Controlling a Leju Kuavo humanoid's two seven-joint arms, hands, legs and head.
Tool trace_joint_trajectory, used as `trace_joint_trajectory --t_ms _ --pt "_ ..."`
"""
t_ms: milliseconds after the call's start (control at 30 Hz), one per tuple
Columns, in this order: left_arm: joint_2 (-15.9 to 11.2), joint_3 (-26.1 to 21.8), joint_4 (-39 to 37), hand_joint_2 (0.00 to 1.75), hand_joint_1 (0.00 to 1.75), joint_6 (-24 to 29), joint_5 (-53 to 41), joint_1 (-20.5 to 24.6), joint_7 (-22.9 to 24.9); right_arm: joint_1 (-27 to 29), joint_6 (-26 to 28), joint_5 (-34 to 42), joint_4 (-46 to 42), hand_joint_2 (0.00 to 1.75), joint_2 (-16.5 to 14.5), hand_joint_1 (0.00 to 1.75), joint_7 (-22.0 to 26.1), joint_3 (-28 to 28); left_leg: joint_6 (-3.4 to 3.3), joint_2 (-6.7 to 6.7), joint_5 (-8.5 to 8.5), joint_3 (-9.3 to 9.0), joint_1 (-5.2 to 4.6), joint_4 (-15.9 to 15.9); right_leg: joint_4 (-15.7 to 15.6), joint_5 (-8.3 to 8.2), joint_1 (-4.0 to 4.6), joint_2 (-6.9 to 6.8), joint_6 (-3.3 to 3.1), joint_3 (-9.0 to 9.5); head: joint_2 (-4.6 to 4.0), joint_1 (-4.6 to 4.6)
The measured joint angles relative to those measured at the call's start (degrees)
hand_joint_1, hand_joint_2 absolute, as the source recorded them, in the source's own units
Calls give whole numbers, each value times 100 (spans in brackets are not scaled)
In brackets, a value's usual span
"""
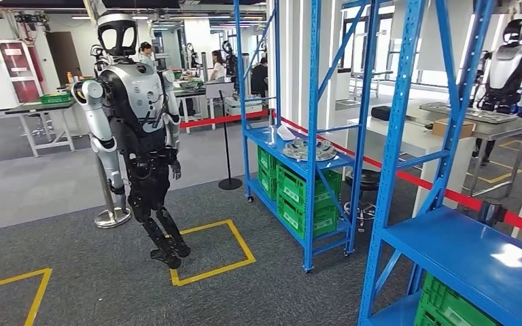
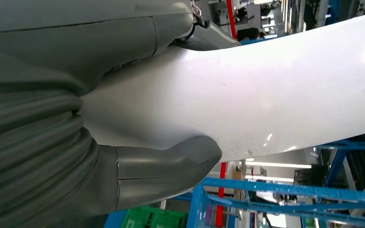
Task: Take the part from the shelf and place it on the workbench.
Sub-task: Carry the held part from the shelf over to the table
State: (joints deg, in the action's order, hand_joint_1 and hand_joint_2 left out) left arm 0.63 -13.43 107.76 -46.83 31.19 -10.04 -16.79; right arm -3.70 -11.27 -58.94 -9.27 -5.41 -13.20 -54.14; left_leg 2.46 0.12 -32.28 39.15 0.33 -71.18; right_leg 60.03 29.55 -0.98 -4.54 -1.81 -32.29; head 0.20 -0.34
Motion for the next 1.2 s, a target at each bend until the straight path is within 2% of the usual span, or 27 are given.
trace_joint_trajectory --t_ms 67,100,133,200,233,300,333,367,400,433,467,500,533,600,633,667,700,733,800,867,933,967,1000,1033,1100,1167,1200 --pt "22 -40 -3 175 175 -28 8 16 28 -4 -1 -2 0 0 -2 0 1 1 -62 272 308 -437 -40 784 2 36 9 -139 35 50 0 1" --pt "31 -54 -6 175 175 -47 22 26 36 -6 -1 -1 0 0 -2 0 1 1 -100 385 397 -591 -71 1070 2 54 10 -201 64 78 0 2" --pt "28 -63 -14 175 175 -64 47 29 24 -10 0 2 0 0 -2 0 1 1 -134 447 412 -644 -100 1186 0 70 7 -257 96 103 0 4" --pt "-52 -66 -62 175 175 -111 131 7 -86 -33 0 16 0 0 -7 0 -1 0 -196 322 420 -666 -127 1227 -19 98 -11 -382 165 160 0 10" --pt "-123 -66 -104 175 175 -132 175 -9 -178 -45 1 26 0 0 -13 0 -1 1 -225 250 439 -697 -119 1265 -2 126 -26 -360 198 185 0 12" --pt "-279 -57 -224 175 175 -167 231 1 -341 -57 7 49 0 0 -23 0 14 2 -294 106 489 -761 -77 1340 282 319 -44 -52 240 95 0 24" --pt "-338 -48 -301 175 175 -175 242 16 -392 -50 13 57 0 0 -20 0 28 2 -315 38 502 -758 -65 1353 587 476 -54 175 247 -49 0 32" --pt "-390 -31 -383 175 175 -181 245 32 -420 -40 21 65 0 0 -13 0 39 1 -334 -43 508 -752 -57 1351 968 644 -54 334 252 -251 0 41" --pt "-427 -10 -459 175 175 -181 244 37 -433 -29 27 71 0 0 -4 0 43 1 -342 -127 509 -745 -53 1346 1302 750 -54 410 259 -442 0 50" --pt "-457 13 -521 175 175 -175 243 37 -442 -23 32 75 0 0 3 0 41 0 -340 -213 505 -743 -48 1339 1497 762 -55 442 266 -578 0 51" --pt "-485 36 -566 175 175 -168 242 40 -445 -21 34 79 0 0 6 0 37 0 -330 -297 499 -742 -41 1326 1501 671 -57 453 271 -627 0 54" --pt "-509 54 -598 175 175 -159 241 45 -447 -22 37 81 0 0 6 0 35 0 -309 -381 485 -743 -28 1304 1247 462 -64 475 277 -551 0 55" --pt "-533 69 -627 175 175 -151 240 54 -450 -23 42 82 0 0 7 0 36 0 -276 -462 463 -736 -13 1271 859 233 -81 564 289 -412 0 56" --pt "-573 94 -674 175 175 -142 240 86 -457 -22 54 83 0 0 8 0 59 0 -192 -619 417 -689 -1 1189 218 -35 -101 782 306 -163 0 55" --pt "-594 102 -691 175 175 -136 242 98 -461 -21 61 85 0 0 8 0 86 0 -151 -682 410 -657 2 1169 99 -49 -101 847 295 -121 0 54" --pt "-614 109 -704 175 175 -127 244 106 -461 -23 64 92 0 0 8 0 105 0 -112 -746 418 -626 8 1172 90 -29 -85 826 266 -117 0 49" --pt "-633 115 -716 175 175 -115 248 109 -459 -27 66 101 0 0 8 0 119 0 -74 -808 429 -605 20 1188 80 -40 -85 757 220 -108 0 47" --pt "-650 124 -731 175 175 -104 253 108 -456 -33 67 111 0 0 8 0 112 0 -44 -800 432 -591 30 1188 63 -48 -81 690 176 -91 0 44" --pt "-674 159 -761 175 175 -89 266 137 -449 -39 67 127 0 0 8 0 99 0 -2 -526 306 -482 17 978 14 -67 -80 554 101 -46 0 21" --pt "-686 219 -793 175 175 -86 275 191 -445 -22 69 135 0 0 10 0 103 0 17 -177 9 -187 8 397 -7 -64 -50 410 52 -29 0 -1" --pt "-684 292 -834 175 175 -82 278 220 -438 2 76 151 0 0 18 0 102 0 26 -83 -204 129 17 -208 -8 -43 -20 241 15 -23 0 -1" --pt "-681 324 -856 175 175 -72 278 228 -429 8 80 163 0 0 22 0 102 0 21 -66 -172 171 17 -287 -8 -31 -11 160 6 -15 0 -2" --pt "-678 349 -875 175 175 -60 278 241 -416 9 84 173 0 0 25 0 102 0 11 -45 -47 116 15 -178 -8 -18 -5 83 2 -1 0 -2" --pt "-673 371 -888 175 175 -46 278 265 -400 8 87 182 0 0 26 0 102 0 -9 7 150 -46 9 136 -8 -4 -1 14 7 20 0 -3" --pt "-661 406 -899 175 175 -31 279 340 -365 7 90 186 0 0 26 0 103 0 -80 276 436 -406 -40 846 -5 34 16 -111 45 69 0 -5" --pt "-648 439 -905 175 175 -29 283 405 -334 9 91 186 0 0 27 0 103 0 -154 424 490 -552 -101 1160 -10 62 36 -237 102 106 0 4" --pt "-640 454 -914 175 175 -30 284 421 -320 9 88 185 0 0 28 0 102 0 -184 361 491 -541 -118 1176 -18 71 42 -305 133 125 0 9"
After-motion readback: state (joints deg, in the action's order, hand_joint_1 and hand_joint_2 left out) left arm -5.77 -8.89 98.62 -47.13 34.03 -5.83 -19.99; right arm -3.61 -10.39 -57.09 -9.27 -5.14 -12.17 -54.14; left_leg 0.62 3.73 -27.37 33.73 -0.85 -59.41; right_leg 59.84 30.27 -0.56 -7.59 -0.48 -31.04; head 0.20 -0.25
